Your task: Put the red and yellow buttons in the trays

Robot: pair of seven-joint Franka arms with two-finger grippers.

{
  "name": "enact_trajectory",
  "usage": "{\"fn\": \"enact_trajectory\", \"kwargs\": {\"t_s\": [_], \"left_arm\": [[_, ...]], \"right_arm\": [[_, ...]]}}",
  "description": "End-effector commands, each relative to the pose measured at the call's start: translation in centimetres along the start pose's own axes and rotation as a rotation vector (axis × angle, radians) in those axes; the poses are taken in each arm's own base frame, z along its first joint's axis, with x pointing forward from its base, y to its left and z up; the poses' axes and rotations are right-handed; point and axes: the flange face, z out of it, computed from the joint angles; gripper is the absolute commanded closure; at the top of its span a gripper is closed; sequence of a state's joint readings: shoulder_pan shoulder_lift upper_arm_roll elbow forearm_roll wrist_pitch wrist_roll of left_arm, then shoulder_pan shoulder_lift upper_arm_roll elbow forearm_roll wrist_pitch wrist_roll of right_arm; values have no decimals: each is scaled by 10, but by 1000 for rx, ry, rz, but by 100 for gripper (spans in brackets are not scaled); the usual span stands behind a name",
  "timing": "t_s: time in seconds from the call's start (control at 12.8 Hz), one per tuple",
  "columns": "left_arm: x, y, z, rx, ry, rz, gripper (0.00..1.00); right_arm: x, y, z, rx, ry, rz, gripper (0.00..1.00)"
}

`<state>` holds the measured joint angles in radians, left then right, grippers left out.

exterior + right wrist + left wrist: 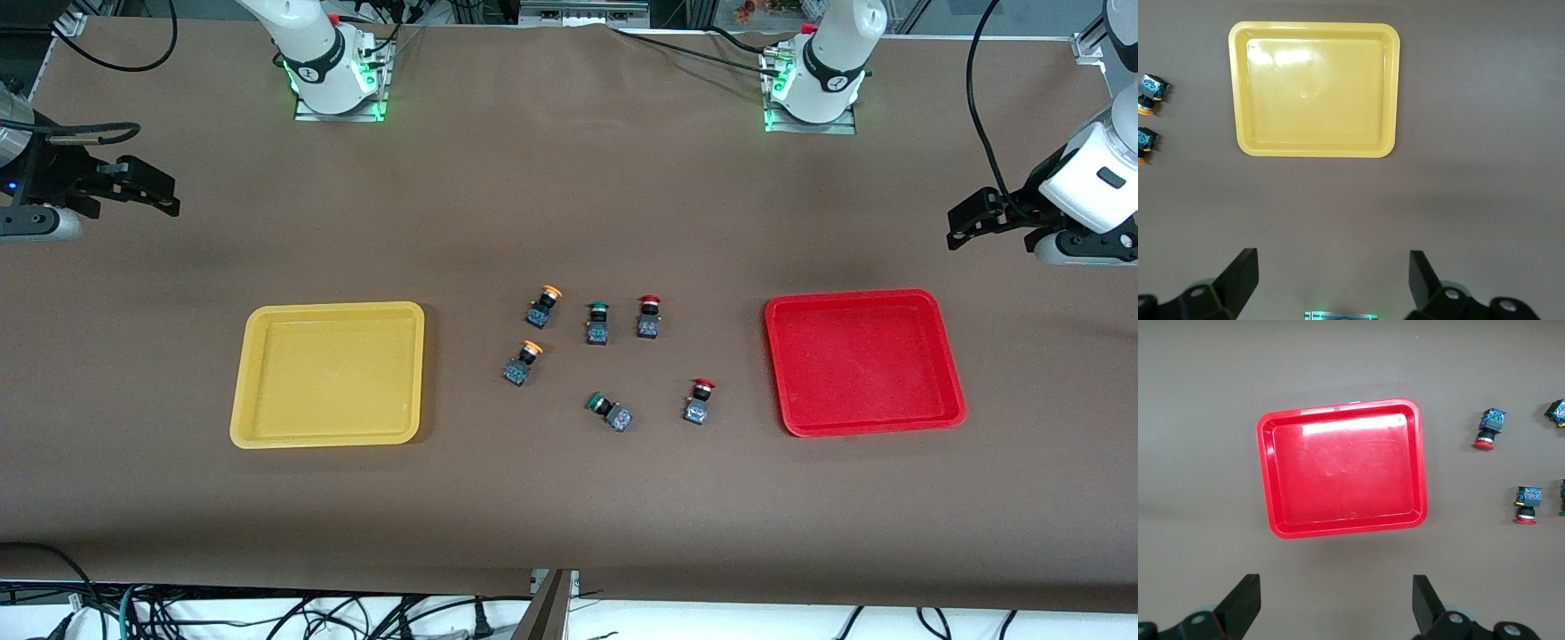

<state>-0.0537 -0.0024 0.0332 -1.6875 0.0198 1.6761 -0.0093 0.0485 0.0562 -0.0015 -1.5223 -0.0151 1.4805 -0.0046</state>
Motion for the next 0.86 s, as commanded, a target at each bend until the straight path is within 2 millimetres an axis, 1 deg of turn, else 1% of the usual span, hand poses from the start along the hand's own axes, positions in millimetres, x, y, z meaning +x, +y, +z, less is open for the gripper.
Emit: {"fn": "enact_trajectory", "kwargs": {"t_s": [0.0,0.23,0.39,0.55,0.63,0.78], "left_arm": [[-1,3,-7,-24,6,-3,0],[0,4,-6,-24,4,-5,0],[2,6,-2,-26,1,-2,0],[5,39,5,-19,-10,59,0],[6,47,11,-20,-24,85,0],[23,64,54,-21,-94,114,0]], "right_arm": [[0,-1,-4,8,6,2,0],[0,-1,-5,6,6,2,0],[0,-1,-5,8,7,2,0],[0,0,-5,2,9,1,0],[0,0,-5,2,9,1,0],[0,0,-4,2,9,-1,0]]}}
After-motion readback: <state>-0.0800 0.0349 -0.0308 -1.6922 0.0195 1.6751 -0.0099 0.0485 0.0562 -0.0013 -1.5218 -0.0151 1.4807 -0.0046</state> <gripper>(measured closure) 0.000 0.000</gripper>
